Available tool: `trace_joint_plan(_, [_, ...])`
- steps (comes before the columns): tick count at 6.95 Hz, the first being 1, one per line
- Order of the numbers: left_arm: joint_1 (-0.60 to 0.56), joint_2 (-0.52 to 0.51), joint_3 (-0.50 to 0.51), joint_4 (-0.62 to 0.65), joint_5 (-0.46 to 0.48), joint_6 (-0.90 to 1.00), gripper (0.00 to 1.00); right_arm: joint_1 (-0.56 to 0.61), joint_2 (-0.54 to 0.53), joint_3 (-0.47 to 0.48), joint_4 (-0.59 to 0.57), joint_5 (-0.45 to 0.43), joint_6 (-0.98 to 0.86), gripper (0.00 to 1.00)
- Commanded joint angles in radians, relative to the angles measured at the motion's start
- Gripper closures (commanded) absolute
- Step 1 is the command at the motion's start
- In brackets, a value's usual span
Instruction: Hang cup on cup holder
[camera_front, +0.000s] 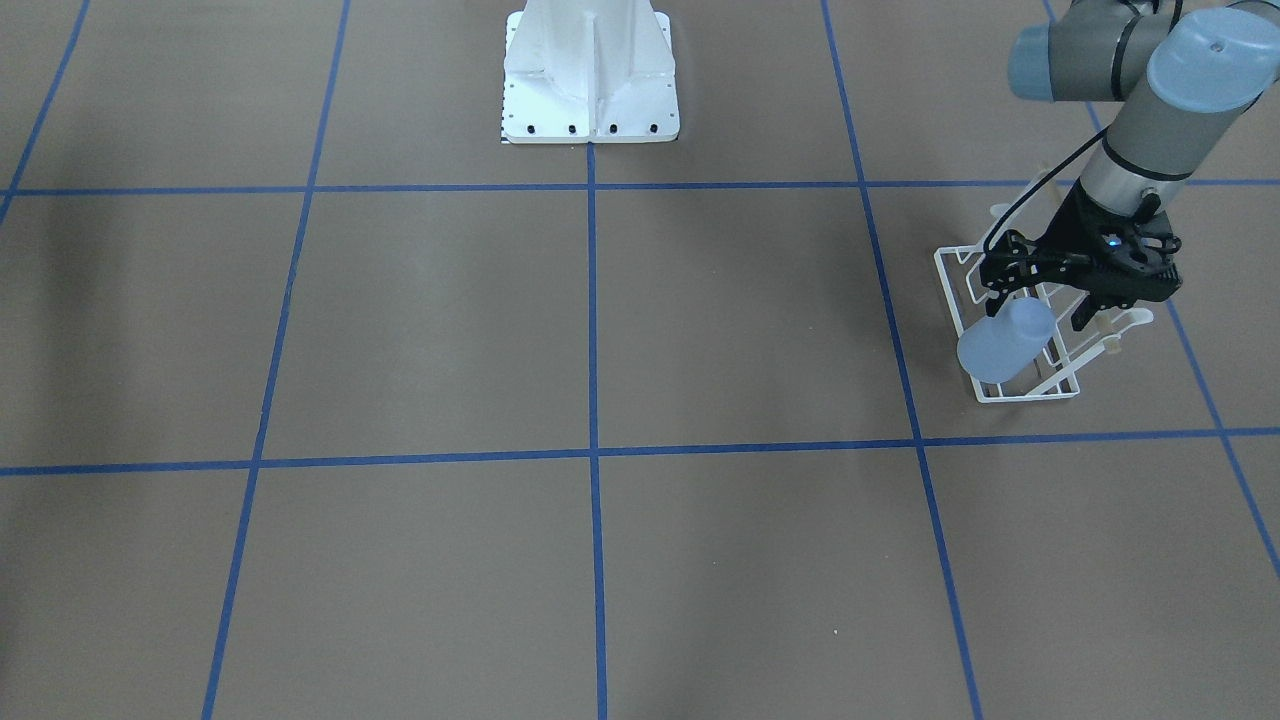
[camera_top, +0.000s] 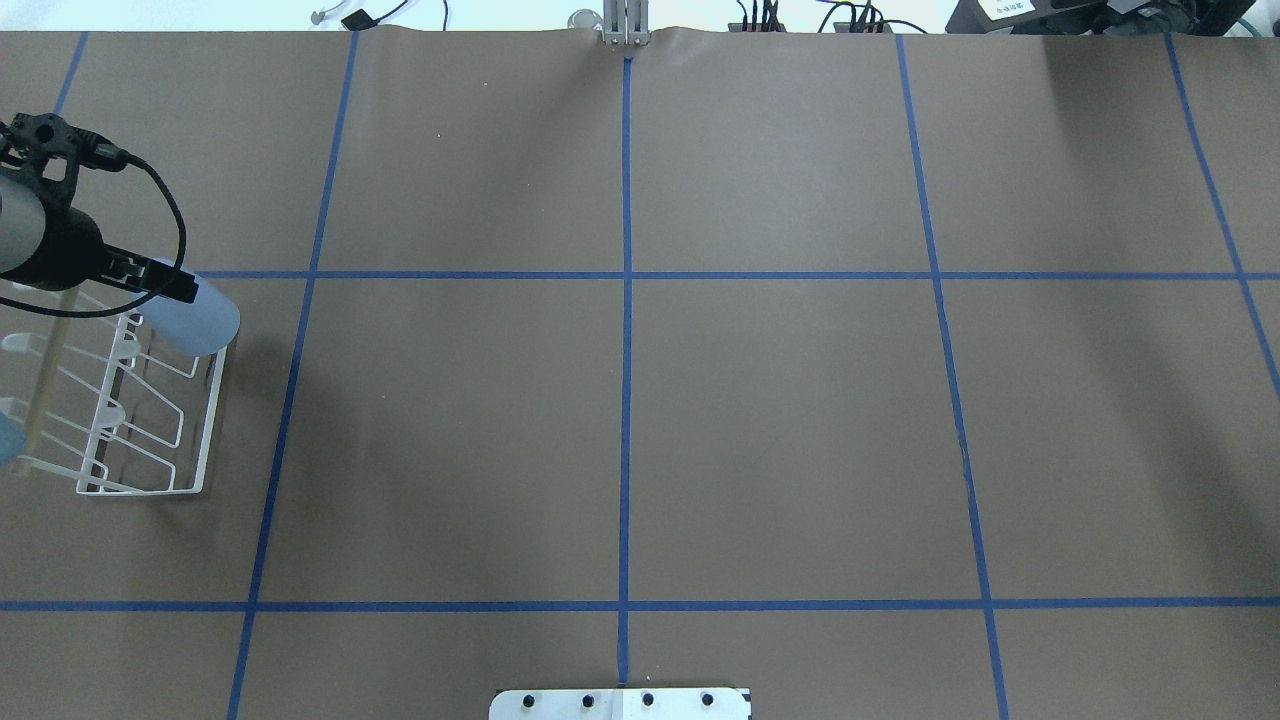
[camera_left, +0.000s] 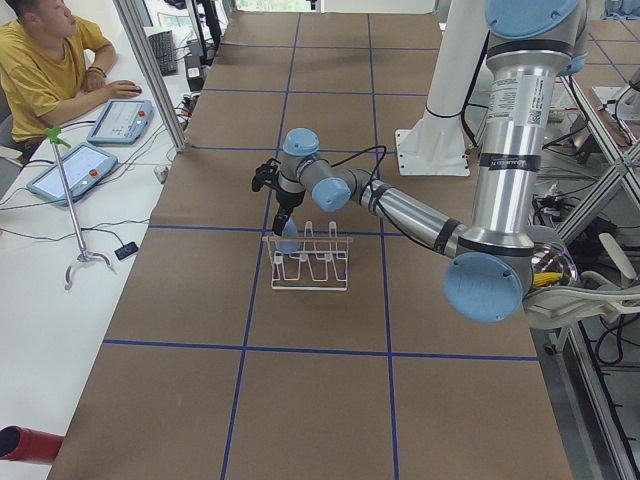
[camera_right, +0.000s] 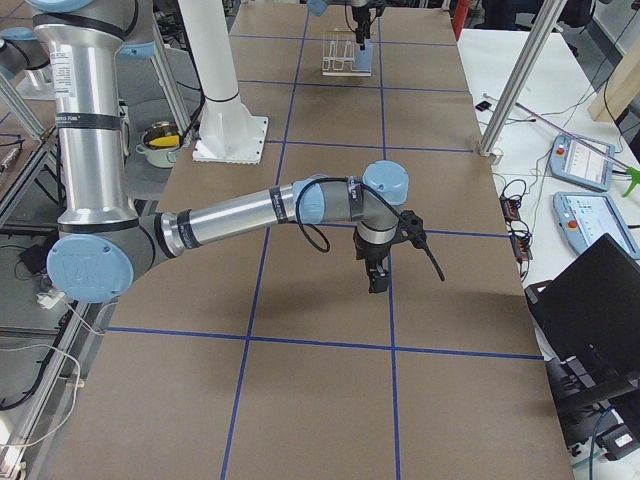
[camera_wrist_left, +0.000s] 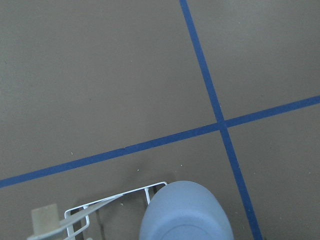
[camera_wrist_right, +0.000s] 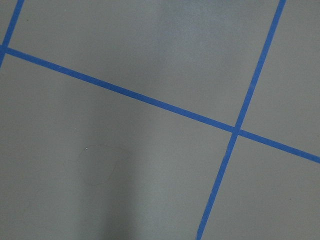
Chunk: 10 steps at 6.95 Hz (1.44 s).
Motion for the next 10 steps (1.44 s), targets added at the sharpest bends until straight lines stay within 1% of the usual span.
trace_joint_plan(1, [-0.077, -0.004, -0.013, 0.054, -0.053, 0.069, 0.01, 0.008, -0.015, -0.001, -0.003, -0.007, 0.001, 0.00])
trace_joint_plan(2, [-0.185, -0.004, -0.011, 0.138, -0.113, 0.255, 0.01, 0.016, -0.027, -0.006, -0.003, -0.007, 0.002, 0.00])
trace_joint_plan(4, [-0.382, 0.013, 0.018, 0.255, -0.140, 0.574, 0.01, 0.041, -0.034, -0.007, -0.003, -0.005, 0.002, 0.00])
trace_joint_plan(5, [-0.483, 0.013, 0.062, 0.317, -0.208, 0.724, 0.01, 0.048, -0.050, -0.006, -0.003, -0.010, 0.001, 0.00])
trace_joint_plan(6, [-0.564, 0.020, 0.099, 0.341, -0.253, 0.805, 0.01, 0.057, -0.069, -0.007, 0.002, -0.016, -0.005, 0.00])
trace_joint_plan(7, [-0.594, 0.057, 0.128, 0.334, -0.244, 0.865, 0.01, 0.068, -0.101, -0.007, 0.007, -0.023, -0.001, 0.00])
trace_joint_plan(8, [-0.611, 0.091, 0.154, 0.336, -0.241, 0.941, 0.01, 0.077, -0.109, -0.009, 0.008, -0.042, 0.001, 0.00])
trace_joint_plan(9, [-0.660, 0.135, 0.177, 0.301, -0.253, 0.935, 0.01, 0.079, -0.112, -0.007, 0.008, -0.040, 0.024, 0.00])
trace_joint_plan(10, [-0.691, 0.148, 0.137, 0.299, -0.268, 0.918, 0.01, 0.079, -0.107, -0.007, 0.008, -0.040, 0.042, 0.00])
